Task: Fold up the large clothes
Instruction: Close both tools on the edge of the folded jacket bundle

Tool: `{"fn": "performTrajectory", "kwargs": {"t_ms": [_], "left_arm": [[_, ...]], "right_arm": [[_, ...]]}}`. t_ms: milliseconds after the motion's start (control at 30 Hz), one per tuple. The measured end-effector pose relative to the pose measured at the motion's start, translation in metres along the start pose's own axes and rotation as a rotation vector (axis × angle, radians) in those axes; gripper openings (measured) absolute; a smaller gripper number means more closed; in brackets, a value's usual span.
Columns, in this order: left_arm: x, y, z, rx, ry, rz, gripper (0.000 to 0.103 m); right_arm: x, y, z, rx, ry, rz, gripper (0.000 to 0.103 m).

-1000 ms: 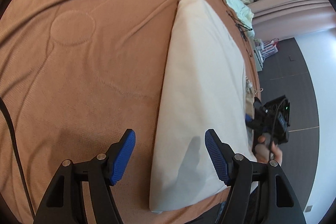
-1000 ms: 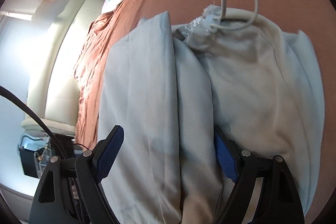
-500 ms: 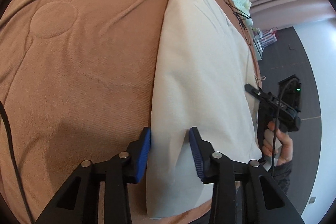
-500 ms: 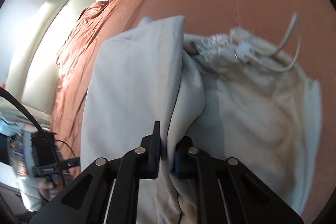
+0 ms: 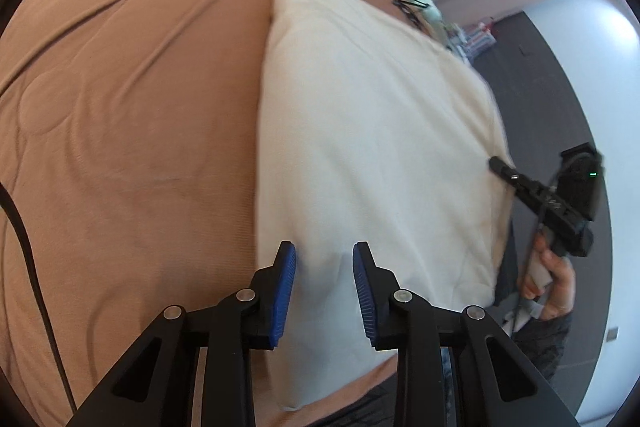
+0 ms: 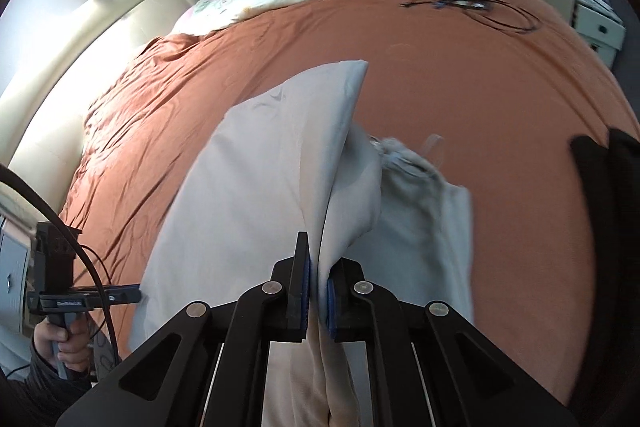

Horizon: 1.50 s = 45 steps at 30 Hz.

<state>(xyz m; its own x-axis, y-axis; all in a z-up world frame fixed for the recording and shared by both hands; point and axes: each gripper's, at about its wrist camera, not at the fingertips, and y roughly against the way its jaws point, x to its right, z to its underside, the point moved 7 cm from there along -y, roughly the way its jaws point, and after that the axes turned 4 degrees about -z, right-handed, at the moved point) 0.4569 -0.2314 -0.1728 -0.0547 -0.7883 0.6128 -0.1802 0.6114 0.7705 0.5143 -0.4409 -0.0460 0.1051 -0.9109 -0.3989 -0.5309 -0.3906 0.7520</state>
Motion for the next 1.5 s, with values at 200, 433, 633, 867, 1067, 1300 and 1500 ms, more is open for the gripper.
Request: {"fn": "performTrajectory", "kwargs": {"t_ms": [200,433,633,867,1067,1300,1500], "left_arm": [[0.019,-0.004,-0.010,0.010,-0.056,-0.013,0.033],[0.002,-0.031,-0.007,-0.050,-0.009,-0.058,0.037],[0.013,-0.034,-0.002,-0.068,-0.039,-0.050,0.037],[0.005,-0.029,-0.007,-0.068,-0.022,-0.071,0.048],[-0.001,-0.031,-0.023,-0.025,0.000,-0.087,0.072],[0.001,-0.054,-0.037,-0.050,0.001,-0.071,0.072],[-0.003,-0.067,-0.051,-0.057,0.020,-0.047,0.072]], "right_arm": [[0.027,-0.007,0.028,-0.026,-0.104,0.037,0.003],[0.041,0.014,0.032,-0.005,-0.155,0.043,0.002],[0.054,0.009,0.029,0.002,-0.174,0.077,0.003],[0.066,-0.002,0.039,-0.034,-0.247,0.040,0.022],[0.078,0.031,0.042,0.027,-0.271,0.030,0.078],[0.099,0.017,0.069,-0.061,-0.347,-0.123,0.078],[0.108,-0.003,0.074,-0.102,-0.380,-0.252,0.078]]}}
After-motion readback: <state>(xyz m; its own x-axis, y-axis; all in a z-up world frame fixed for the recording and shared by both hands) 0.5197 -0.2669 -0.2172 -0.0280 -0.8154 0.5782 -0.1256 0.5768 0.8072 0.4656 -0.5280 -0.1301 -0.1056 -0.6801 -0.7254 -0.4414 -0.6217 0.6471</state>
